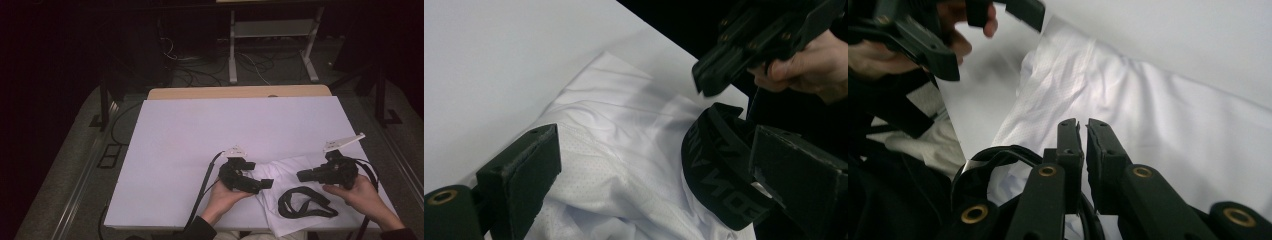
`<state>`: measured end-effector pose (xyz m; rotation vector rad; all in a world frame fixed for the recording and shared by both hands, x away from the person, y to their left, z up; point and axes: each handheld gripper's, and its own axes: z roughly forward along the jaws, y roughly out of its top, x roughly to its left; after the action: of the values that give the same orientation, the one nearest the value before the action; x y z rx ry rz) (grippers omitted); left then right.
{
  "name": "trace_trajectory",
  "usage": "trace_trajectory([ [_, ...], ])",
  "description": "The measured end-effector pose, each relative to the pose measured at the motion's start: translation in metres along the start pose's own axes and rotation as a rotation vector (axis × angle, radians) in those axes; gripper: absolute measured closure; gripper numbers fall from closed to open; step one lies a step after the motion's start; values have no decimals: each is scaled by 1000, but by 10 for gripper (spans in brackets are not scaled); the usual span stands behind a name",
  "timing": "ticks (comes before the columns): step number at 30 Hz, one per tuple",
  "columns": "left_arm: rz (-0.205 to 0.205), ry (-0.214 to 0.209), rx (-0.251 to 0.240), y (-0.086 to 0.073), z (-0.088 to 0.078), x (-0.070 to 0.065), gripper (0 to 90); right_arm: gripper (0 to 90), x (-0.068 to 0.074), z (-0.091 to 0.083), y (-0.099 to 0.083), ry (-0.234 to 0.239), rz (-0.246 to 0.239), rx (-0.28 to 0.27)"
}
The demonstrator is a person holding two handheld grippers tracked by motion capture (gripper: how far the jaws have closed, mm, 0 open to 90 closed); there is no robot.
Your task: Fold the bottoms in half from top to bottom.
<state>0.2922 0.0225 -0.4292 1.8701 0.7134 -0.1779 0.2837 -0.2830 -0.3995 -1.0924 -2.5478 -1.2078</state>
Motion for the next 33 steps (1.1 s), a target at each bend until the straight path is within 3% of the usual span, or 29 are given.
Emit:
trace_trajectory([
  [8,-7,-4,-1,0,1,1,55,843,1,21,0,26,0,88],
  [20,-10,-10,-1,0,2,0,55,857,13,4,-26,155,-26,89],
  [27,-12,-9,4,-1,4,1,56,866,18,12,-39,186,-65,171],
  [33,-13,-6,-2,0,3,1,56,873,18,23,-44,196,-69,242],
])
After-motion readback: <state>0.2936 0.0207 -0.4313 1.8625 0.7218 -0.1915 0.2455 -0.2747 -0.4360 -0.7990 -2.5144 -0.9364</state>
